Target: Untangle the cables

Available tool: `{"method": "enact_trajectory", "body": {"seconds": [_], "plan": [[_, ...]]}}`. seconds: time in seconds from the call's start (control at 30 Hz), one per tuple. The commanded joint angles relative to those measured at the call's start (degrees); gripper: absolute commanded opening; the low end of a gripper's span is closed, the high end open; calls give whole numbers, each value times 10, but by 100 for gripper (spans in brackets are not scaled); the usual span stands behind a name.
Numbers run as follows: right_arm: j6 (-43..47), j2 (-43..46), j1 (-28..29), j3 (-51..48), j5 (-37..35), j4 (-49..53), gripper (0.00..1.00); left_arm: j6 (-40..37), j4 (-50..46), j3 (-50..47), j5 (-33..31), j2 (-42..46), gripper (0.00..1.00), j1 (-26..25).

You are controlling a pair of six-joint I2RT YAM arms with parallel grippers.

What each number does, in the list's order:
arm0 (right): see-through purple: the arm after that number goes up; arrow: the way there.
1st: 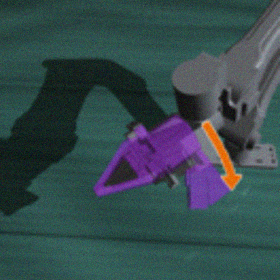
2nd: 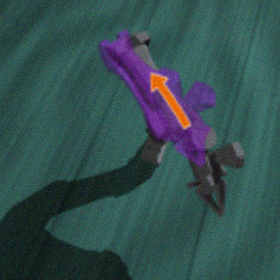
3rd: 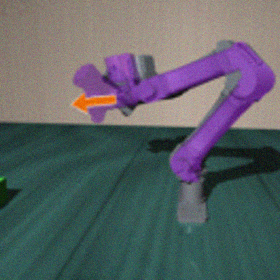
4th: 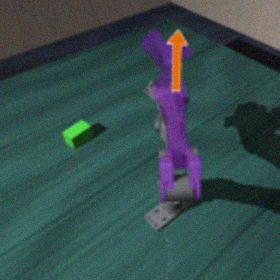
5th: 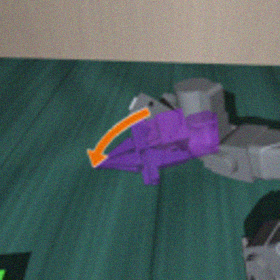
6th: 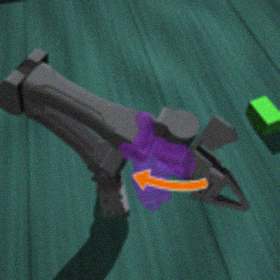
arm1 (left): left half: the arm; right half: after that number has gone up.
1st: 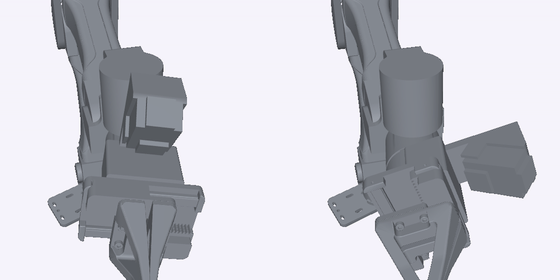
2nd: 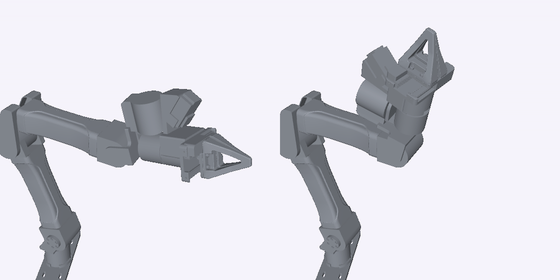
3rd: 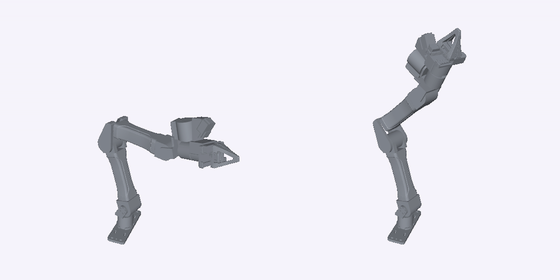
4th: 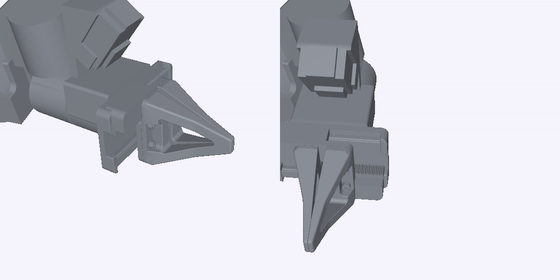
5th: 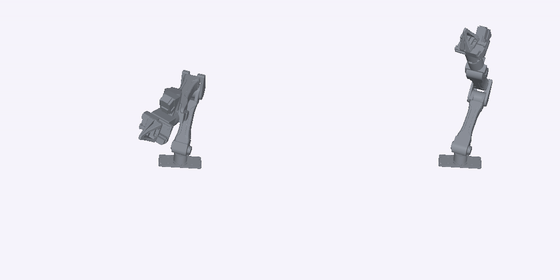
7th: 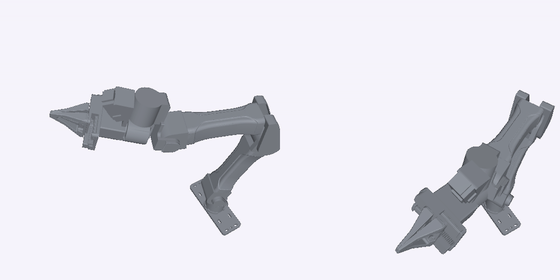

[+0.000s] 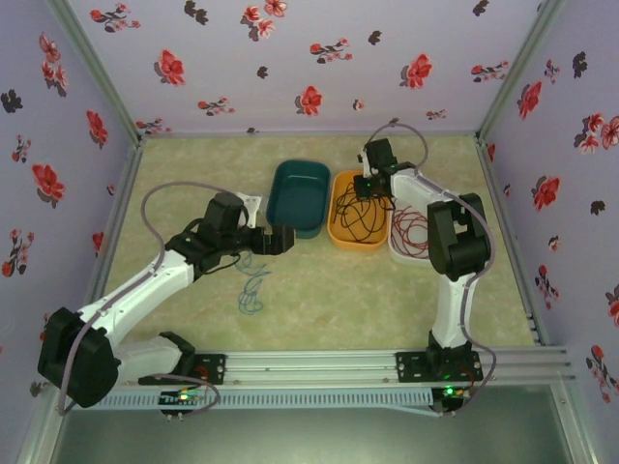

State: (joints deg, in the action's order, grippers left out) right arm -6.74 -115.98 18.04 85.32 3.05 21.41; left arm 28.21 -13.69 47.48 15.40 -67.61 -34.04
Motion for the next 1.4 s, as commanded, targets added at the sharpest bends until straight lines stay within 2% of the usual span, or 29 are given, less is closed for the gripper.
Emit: {"method": "enact_trajectory", "body": {"seconds": [0.0,0.2,0.37,0.6,0.67,0.77,0.8,0.83,1.0,1.2,1.37], "plan": [[11,22,-2,21,-30,31,22,-1,11,-6,-8,-4,100,6],[13,66,-2,18,-67,50,30,2,12,-6,-8,-5,100,11],[-7,118,0,-7,-71,48,37,14,17,-9,-12,-7,100,16],[-57,216,20,-77,-70,57,49,64,-3,-24,-63,-9,100,37],[-70,249,39,-103,-77,60,58,79,-8,-34,-83,-8,100,43],[-87,286,69,-133,-87,68,76,91,-1,-53,-104,-4,98,50],[-96,298,82,-143,-97,70,92,92,10,-62,-106,-3,97,53],[-104,308,95,-152,-106,72,99,94,20,-70,-109,-3,95,56],[-159,353,163,-207,-130,55,99,93,36,-97,-128,-26,72,74],[-211,368,251,-269,-180,-2,99,101,50,-117,-129,-54,64,86],[-244,349,298,-283,-215,-19,99,112,61,-134,-129,-70,56,90]]}}
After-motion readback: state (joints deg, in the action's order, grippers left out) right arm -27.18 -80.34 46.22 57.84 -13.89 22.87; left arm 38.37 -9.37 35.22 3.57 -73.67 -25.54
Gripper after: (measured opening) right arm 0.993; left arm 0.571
